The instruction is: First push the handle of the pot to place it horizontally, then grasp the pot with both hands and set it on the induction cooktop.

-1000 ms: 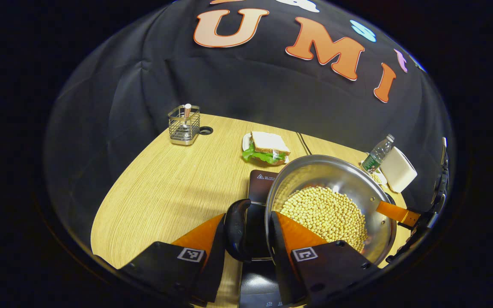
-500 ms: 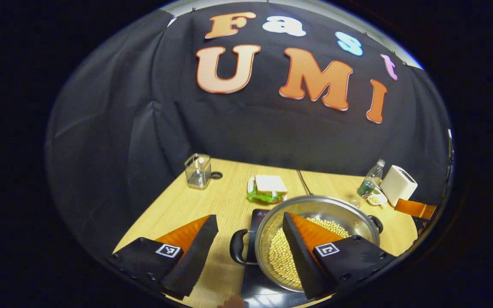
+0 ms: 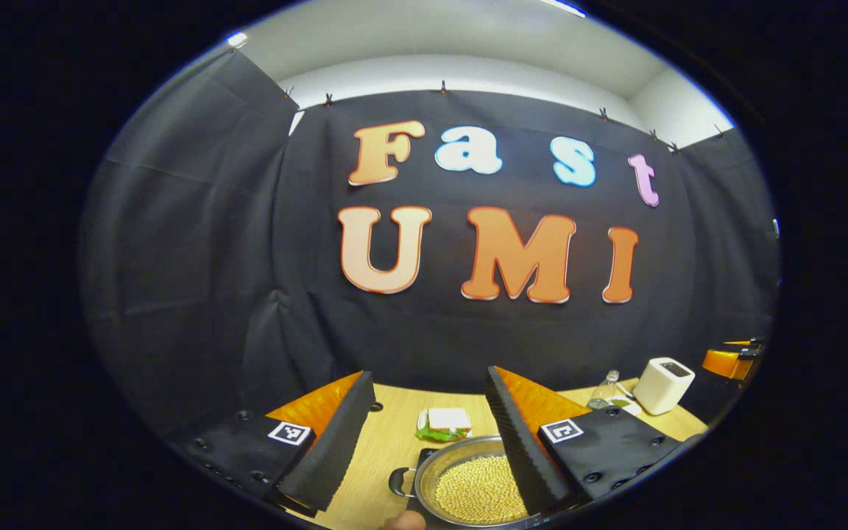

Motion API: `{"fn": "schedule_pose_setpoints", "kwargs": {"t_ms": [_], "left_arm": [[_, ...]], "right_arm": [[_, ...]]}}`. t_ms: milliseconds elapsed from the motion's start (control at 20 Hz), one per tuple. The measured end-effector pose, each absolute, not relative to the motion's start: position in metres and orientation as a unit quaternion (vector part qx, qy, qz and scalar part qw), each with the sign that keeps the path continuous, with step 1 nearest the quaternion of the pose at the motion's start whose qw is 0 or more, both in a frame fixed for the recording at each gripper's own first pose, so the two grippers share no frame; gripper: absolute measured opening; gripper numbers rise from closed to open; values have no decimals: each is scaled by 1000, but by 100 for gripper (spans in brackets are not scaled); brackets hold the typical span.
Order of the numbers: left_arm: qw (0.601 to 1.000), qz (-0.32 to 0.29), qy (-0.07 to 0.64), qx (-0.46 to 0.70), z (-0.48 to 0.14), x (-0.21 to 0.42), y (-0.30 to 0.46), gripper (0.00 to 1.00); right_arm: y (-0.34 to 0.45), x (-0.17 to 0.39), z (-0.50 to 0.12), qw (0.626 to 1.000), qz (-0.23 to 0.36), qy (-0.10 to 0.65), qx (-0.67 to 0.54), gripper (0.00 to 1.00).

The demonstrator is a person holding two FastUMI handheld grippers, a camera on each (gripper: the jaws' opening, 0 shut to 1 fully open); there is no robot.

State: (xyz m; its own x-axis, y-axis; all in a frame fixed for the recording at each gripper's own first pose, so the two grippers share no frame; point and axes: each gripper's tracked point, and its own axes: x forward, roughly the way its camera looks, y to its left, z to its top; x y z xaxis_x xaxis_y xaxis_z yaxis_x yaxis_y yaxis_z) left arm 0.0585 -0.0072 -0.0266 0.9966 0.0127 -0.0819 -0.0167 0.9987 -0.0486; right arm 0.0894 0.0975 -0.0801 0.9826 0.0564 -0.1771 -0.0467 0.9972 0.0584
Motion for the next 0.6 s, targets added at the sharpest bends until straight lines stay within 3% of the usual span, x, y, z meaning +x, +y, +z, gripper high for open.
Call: {"fn": "schedule_pose_setpoints", "kwargs": {"t_ms": [300, 450, 500, 550, 600], "left_arm": [[999, 27, -30, -30, 47, 28, 18, 99], [997, 19, -44, -55, 71, 14, 24, 97], [997, 17, -42, -62, 72, 14, 27, 96], [997, 20, -37, -67, 69, 14, 29, 98], [997, 28, -34, -70, 68, 12, 36, 98]], "right_arm": [[38, 58, -30, 999, 3, 42, 9, 95], [15, 47, -19, 999, -10, 37, -2, 95], [8, 46, -17, 999, -17, 35, -7, 100], [3, 44, -13, 999, -23, 33, -8, 95], [-2, 43, -9, 999, -25, 30, -6, 100]]}}
